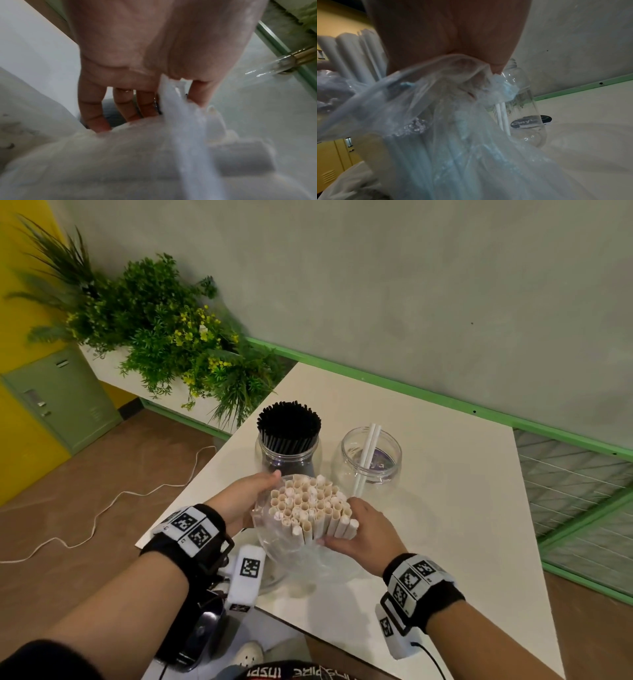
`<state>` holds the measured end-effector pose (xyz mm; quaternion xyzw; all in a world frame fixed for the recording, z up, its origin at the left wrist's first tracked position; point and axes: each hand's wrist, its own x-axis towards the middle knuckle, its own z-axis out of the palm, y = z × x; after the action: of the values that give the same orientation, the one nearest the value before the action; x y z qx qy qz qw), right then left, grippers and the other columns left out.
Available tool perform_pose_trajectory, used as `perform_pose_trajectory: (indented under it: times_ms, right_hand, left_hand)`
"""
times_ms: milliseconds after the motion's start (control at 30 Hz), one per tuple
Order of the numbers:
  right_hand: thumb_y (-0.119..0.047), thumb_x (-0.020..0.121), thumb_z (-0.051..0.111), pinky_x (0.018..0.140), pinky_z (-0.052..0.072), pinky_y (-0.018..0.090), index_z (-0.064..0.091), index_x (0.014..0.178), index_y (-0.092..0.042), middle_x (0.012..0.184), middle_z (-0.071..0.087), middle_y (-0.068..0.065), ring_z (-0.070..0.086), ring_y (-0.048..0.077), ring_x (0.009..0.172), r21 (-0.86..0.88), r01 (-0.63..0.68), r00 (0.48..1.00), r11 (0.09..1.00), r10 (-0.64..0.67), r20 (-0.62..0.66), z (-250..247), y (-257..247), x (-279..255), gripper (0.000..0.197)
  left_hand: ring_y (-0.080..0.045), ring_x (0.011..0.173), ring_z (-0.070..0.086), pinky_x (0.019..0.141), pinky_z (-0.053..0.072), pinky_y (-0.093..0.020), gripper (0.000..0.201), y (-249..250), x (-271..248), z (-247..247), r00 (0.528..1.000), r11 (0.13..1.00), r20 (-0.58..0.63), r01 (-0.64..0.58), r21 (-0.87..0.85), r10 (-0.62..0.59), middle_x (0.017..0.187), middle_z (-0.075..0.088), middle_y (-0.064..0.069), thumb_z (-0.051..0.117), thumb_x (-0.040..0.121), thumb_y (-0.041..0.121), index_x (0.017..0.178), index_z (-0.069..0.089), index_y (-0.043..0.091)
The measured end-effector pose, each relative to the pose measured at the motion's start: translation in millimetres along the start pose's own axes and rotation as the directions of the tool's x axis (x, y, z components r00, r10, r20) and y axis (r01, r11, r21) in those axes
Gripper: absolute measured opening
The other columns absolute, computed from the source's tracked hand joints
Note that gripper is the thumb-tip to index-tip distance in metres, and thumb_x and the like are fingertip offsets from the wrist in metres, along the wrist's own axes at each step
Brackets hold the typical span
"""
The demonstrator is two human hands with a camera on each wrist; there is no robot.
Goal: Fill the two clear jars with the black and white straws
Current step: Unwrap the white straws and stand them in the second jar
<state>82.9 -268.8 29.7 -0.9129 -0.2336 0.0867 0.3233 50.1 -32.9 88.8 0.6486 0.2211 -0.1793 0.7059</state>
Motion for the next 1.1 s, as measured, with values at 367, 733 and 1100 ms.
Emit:
perform_pose_trajectory:
  times_ms: [367, 733, 1100]
  right_hand:
    - [-0.061, 0.065, 0.076, 0.062, 0.045, 0.027, 0.039, 0.117, -0.029, 0.082, 0.061, -0.006, 0.056, 0.010, 0.072, 0.127, -0.077, 0.992, 0.989, 0.089, -0.089, 2, -7, 5, 0.072]
    - [-0.061, 0.078, 0.060, 0.070, 0.052, 0.028, 0.035, 0.139, -0.027, 0.127, 0.031, -0.005, 0.057, 0.016, 0.081, -0.087, 0.039, 0.971, 0.995, -0.058, -0.232, 11, -2, 1, 0.074]
    - [-0.061, 0.083, 0.052, 0.073, 0.049, 0.022, 0.058, 0.120, -0.013, 0.100, 0.050, -0.008, 0.056, 0.008, 0.086, 0.005, 0.112, 0.934, 0.994, -0.103, -0.343, 14, -12, 14, 0.060]
  left_hand:
    - [-0.026, 0.077, 0.062, 0.076, 0.050, -0.038, 0.010, -12, 25, -1, 0.975, 0.991, -0.205, -0.107, -0.086, 0.088, 0.084, 0.067, -0.012, 0.047, 0.099, 0.016, 0.095, 0.056, 0.012]
    - [0.011, 0.128, 0.035, 0.103, 0.033, -0.021, 0.101, -19, -11, -24, 0.894, 0.824, 0.217, -0.445, 0.350, 0.391, 0.140, 0.040, 0.028, 0.068, 0.050, 0.080, 0.138, 0.031, 0.047]
    - [0.003, 0.113, 0.056, 0.097, 0.044, -0.025, 0.076, -29, 5, 5, 0.840, 0.786, -0.016, -0.501, 0.363, 0.543, 0.121, 0.062, 0.018, 0.089, 0.055, 0.038, 0.121, 0.054, 0.043]
